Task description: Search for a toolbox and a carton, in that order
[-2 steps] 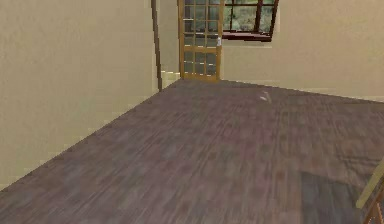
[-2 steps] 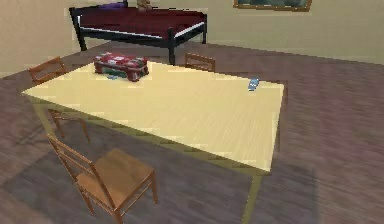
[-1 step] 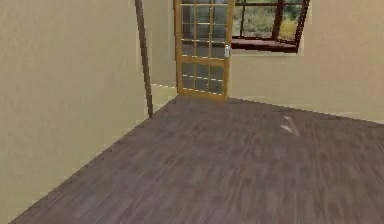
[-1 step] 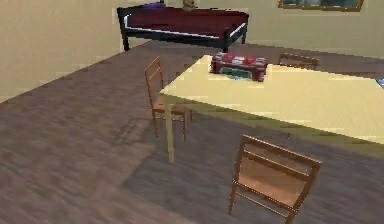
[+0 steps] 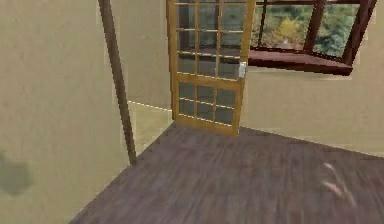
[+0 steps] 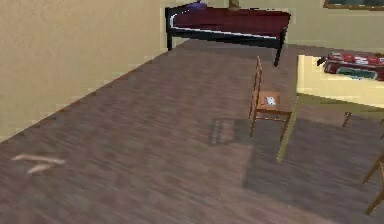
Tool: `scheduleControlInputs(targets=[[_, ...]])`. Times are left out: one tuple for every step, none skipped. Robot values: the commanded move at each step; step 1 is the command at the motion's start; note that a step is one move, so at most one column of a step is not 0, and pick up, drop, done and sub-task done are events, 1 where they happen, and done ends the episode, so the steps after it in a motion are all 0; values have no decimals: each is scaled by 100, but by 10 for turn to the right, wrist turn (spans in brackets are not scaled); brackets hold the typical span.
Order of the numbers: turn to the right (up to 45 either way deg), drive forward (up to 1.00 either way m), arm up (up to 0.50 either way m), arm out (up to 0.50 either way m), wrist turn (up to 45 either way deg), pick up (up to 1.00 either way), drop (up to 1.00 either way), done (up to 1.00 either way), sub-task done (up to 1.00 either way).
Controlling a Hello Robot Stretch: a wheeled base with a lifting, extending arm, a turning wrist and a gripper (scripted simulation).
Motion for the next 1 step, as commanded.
scheduleControlInputs(targets=[[-30,0,0,0,0,0,0,0,0]])
